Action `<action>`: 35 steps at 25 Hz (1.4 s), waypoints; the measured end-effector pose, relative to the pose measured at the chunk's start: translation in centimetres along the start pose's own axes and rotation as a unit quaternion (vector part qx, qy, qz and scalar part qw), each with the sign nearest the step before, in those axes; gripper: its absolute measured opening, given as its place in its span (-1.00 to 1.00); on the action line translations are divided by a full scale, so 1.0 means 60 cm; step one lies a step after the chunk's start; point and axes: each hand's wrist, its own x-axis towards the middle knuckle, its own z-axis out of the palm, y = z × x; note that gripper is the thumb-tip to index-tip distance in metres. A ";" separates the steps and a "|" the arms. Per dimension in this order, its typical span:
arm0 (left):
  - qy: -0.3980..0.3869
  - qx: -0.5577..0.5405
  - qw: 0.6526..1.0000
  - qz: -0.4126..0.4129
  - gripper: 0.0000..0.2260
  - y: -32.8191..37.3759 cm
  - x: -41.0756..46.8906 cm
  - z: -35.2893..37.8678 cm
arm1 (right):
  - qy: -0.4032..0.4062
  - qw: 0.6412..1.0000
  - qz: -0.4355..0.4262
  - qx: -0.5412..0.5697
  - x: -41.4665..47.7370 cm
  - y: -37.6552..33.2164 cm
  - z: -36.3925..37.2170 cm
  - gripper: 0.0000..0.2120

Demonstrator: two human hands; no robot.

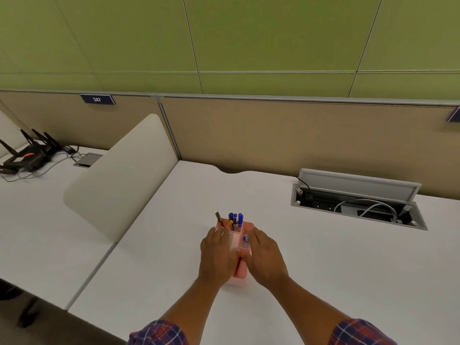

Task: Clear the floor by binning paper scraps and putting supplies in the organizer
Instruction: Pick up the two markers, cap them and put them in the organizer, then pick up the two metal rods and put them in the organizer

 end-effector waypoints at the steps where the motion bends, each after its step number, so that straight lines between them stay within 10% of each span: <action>1: -0.005 0.006 1.000 0.002 -0.37 -0.001 -0.024 -0.001 | -0.013 0.999 0.005 -0.032 -0.027 -0.003 0.000 -0.43; 19: -0.068 0.073 0.977 0.188 -0.24 -0.006 -0.581 0.037 | 0.000 0.981 0.121 -0.154 -0.671 -0.079 0.006 -0.28; 35: -0.201 0.092 0.942 0.251 -0.26 0.206 -0.909 0.270 | -0.011 0.941 0.321 -0.108 -1.157 0.182 0.025 -0.25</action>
